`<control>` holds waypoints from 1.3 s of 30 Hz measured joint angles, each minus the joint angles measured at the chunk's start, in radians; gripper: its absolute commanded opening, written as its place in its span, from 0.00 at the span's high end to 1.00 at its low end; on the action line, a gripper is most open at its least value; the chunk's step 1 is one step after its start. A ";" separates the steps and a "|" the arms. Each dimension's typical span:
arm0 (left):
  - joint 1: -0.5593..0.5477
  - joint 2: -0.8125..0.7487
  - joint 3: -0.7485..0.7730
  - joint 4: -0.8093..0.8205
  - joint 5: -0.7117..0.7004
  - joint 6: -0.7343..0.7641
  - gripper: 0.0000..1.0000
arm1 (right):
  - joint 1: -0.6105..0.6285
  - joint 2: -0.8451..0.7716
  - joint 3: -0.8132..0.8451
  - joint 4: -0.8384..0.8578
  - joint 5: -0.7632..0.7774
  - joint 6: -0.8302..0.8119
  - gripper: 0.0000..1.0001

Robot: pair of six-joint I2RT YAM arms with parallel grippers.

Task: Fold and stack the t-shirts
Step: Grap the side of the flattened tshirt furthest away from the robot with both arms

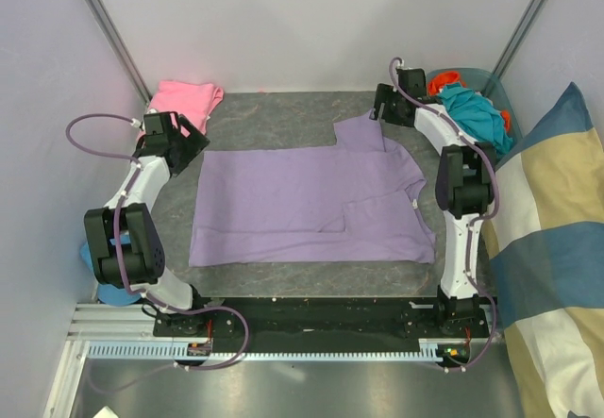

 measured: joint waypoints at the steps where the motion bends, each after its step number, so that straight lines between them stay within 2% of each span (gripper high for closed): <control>1: -0.002 0.001 0.000 0.000 0.005 0.005 0.03 | 0.000 0.043 0.048 0.000 -0.015 -0.016 0.17; 4: -0.004 0.003 0.000 0.000 0.016 0.019 0.04 | -0.002 0.164 0.184 -0.012 -0.066 -0.047 0.18; 10: -0.006 0.003 0.000 0.002 0.027 0.034 0.04 | -0.009 0.310 0.315 -0.040 -0.129 -0.058 0.20; 13: -0.006 0.003 0.000 0.002 0.028 0.037 0.04 | -0.014 0.329 0.359 -0.041 -0.148 -0.056 0.24; 29: -0.006 0.003 -0.020 0.006 0.031 0.039 0.04 | -0.040 0.409 0.462 -0.033 -0.206 -0.014 0.28; 31: -0.006 0.003 -0.020 0.006 0.030 0.039 0.05 | -0.043 0.426 0.486 -0.027 -0.214 0.000 0.32; 35: -0.006 0.003 -0.020 0.006 0.030 0.039 0.05 | -0.054 0.453 0.513 -0.006 -0.233 0.028 0.51; 39: -0.006 0.006 -0.020 0.006 0.030 0.039 0.05 | -0.065 0.462 0.514 0.005 -0.249 0.049 0.61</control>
